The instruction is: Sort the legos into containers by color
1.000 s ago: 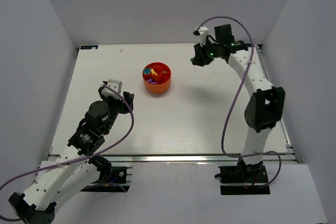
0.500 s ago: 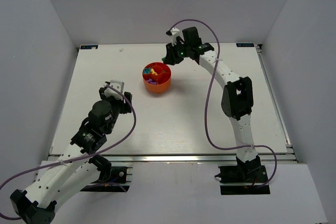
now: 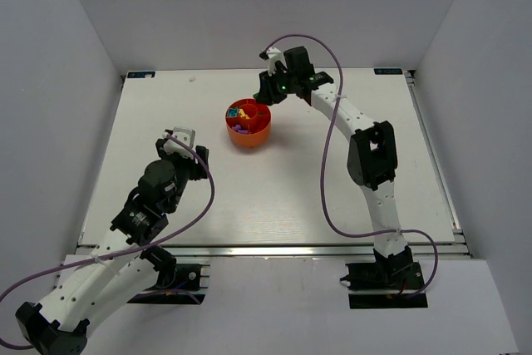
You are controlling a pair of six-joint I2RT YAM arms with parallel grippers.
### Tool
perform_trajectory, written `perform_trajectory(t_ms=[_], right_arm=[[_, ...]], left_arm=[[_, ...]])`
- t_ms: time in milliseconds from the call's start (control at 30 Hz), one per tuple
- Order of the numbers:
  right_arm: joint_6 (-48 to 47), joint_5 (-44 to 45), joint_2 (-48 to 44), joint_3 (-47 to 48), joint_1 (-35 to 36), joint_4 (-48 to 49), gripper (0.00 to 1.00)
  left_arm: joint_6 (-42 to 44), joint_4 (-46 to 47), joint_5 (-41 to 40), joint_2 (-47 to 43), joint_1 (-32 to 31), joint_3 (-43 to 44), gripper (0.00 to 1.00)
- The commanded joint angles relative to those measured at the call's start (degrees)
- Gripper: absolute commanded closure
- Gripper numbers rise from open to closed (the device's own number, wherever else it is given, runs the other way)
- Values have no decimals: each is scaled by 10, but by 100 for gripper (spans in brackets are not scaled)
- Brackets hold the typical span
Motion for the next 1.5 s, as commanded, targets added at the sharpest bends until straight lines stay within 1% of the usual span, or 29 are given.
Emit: perform_trajectory(t_ms=[0,167,367,400,433,467,567,700,800,833,867,900,933,967,1000,1033,1067,1100,1133,1167,1200,1233,1267,1333,1433,1467], right_arm=[[7,9,5,-12,6,24,81],[1,9,7,-18,6,17,76],[-4,10,8,-22,9,6,64],[-6,9,8,-23,8,3,59],[-7,9,8,-23,9,1,56],[-8,10,8,-23,9,-1,51],[-10,19,6,-19,10,-7,43],[-14,29,-1,-16,10,-16,42],[-19,44,-26,-24,8,-22,42],[-24,48,-56,-34,5,-19,41],[-35,69,-73,-65,3,-16,38],[-39,80,-95,-89,1,-11,34],[-44,90,-146,-117,0,-5,31],[-52,105,-172,-148,-3,9,27],[-58,106,-200,-208,-4,11,26],[-60,103,-251,-235,-5,9,25],[-64,101,-274,-258,-7,-8,24],[-72,102,-297,-303,-5,-18,23],[-76,105,-348,-330,-7,-23,21],[-78,115,-374,-356,-8,-25,20],[-78,117,-403,-386,-6,3,20],[-79,125,-453,-443,-8,20,19],[-77,142,-473,-464,-6,37,13],[-70,142,-512,-483,-9,41,12],[-52,146,-549,-490,-13,-7,11],[-47,166,-562,-515,-12,-13,11]], left_arm=[[2,8,8,-7,2,-1,26],[1,9,10,-8,2,-1,26],[2,8,10,-10,2,-1,26],[1,8,10,-9,2,-1,26],[0,8,10,-11,2,-1,26],[0,8,10,-12,2,-1,25],[0,8,10,-11,2,-1,26],[-2,9,12,-11,2,-2,26],[-3,11,18,-12,2,-4,25],[-5,13,27,-10,2,-5,25],[-5,14,33,-8,2,-5,25],[-6,14,40,-7,2,-5,22],[-8,15,54,-4,2,-6,19],[-9,16,61,-3,2,-6,11],[-10,16,69,-2,2,-7,8],[-12,16,82,1,2,-6,6],[-11,16,88,2,2,-5,4],[-11,16,91,3,2,-5,4],[-12,17,95,4,2,-3,3],[-11,17,98,5,2,-5,3],[-12,17,101,7,2,-5,3],[-12,16,103,7,2,-4,3],[-11,16,106,9,2,-5,3],[-10,18,108,10,2,-7,3],[-11,21,120,10,2,-10,2],[-11,22,125,12,2,-11,2]])
